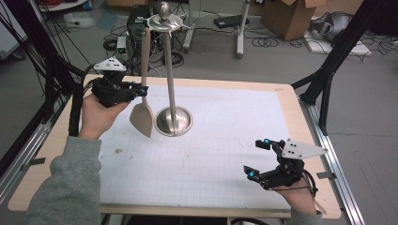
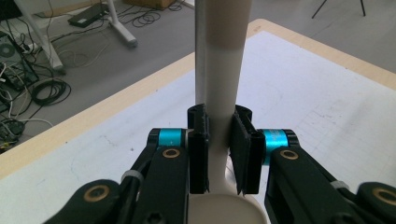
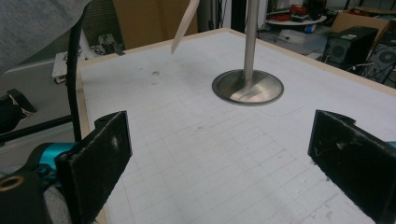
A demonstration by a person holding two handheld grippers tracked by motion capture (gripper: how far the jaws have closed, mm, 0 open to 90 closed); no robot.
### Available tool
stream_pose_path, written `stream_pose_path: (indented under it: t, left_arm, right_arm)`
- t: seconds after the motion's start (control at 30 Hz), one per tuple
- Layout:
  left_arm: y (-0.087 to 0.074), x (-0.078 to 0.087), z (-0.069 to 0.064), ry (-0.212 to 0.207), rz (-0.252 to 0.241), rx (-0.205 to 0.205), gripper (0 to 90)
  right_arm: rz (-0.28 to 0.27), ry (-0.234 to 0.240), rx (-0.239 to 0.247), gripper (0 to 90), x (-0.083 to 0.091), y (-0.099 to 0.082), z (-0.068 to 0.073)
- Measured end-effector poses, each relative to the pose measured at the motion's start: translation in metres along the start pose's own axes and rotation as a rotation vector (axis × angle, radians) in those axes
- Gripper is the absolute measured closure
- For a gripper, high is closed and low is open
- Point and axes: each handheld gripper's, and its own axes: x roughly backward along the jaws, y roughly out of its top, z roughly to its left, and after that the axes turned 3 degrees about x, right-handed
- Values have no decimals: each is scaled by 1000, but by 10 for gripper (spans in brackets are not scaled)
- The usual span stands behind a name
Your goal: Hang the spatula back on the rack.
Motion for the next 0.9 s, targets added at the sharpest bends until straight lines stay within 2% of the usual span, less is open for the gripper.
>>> stream_pose_path:
  t: [0.1, 0.4, 0.77, 0.9]
  left_arm:
    - [2, -2, -2, -8, 11, -1, 776]
    - [4, -9, -1, 29, 16, -10, 773]
    - [4, -13, 3, 28, 7, -16, 768]
    - [3, -14, 2, 13, 3, -17, 763]
  right_arm:
    - [2, -1, 5, 53, -1, 0, 0]
    - [-1, 0, 3, 53, 1, 0, 1]
    - [4, 1, 6, 53, 0, 0, 1]
    - [5, 1, 3, 53, 0, -1, 2]
